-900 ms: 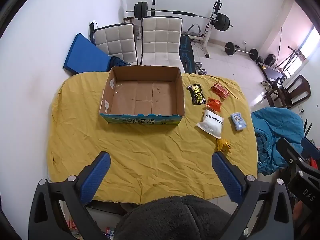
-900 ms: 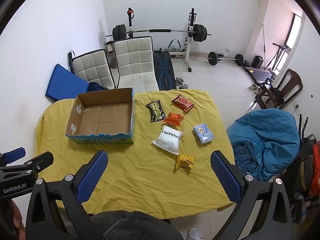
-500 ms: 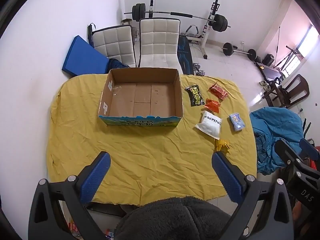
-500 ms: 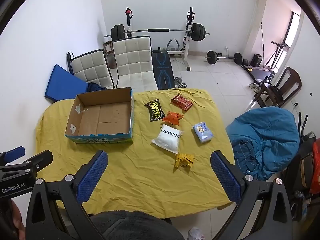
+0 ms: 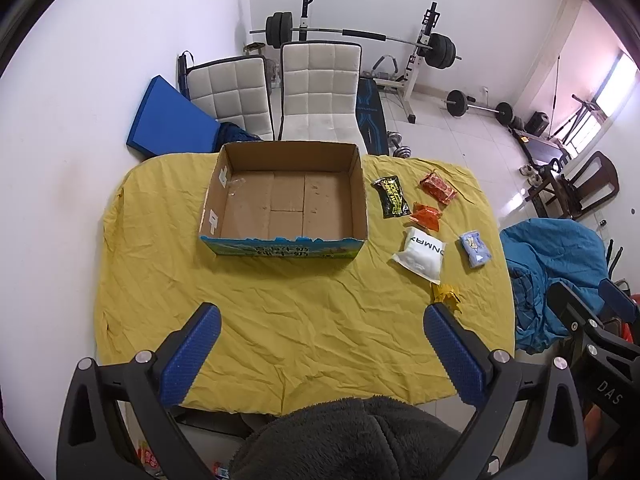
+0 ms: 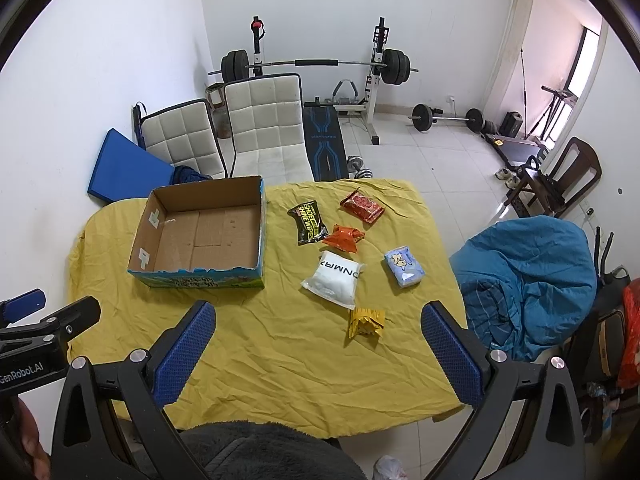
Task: Organize soft objects
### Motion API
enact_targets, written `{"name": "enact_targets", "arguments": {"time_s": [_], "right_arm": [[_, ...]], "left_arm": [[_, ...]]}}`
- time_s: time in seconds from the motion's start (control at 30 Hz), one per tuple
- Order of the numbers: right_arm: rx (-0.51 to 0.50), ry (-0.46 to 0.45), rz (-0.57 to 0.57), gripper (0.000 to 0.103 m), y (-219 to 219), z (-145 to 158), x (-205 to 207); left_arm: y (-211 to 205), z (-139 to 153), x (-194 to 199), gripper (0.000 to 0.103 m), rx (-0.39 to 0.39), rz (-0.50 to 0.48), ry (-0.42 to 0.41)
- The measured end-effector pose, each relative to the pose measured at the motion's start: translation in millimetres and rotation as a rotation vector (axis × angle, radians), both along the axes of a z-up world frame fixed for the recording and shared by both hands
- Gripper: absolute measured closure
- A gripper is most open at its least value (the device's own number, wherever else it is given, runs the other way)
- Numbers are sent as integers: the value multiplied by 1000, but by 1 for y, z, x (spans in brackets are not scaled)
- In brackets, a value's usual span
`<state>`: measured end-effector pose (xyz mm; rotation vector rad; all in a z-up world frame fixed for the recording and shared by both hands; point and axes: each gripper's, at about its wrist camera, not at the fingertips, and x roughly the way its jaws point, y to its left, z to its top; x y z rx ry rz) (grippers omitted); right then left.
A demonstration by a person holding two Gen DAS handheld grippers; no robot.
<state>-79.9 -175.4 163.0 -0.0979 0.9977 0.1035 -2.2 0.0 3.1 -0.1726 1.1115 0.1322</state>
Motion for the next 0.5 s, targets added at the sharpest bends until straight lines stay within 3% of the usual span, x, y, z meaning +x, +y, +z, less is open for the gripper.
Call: {"name": "enact_targets", "arguments": {"time_s": [0.5], "right_arm": [[4, -13, 17, 0, 9, 11, 1]], "left_arm": [[2, 3, -2, 0, 0, 3, -11]]}}
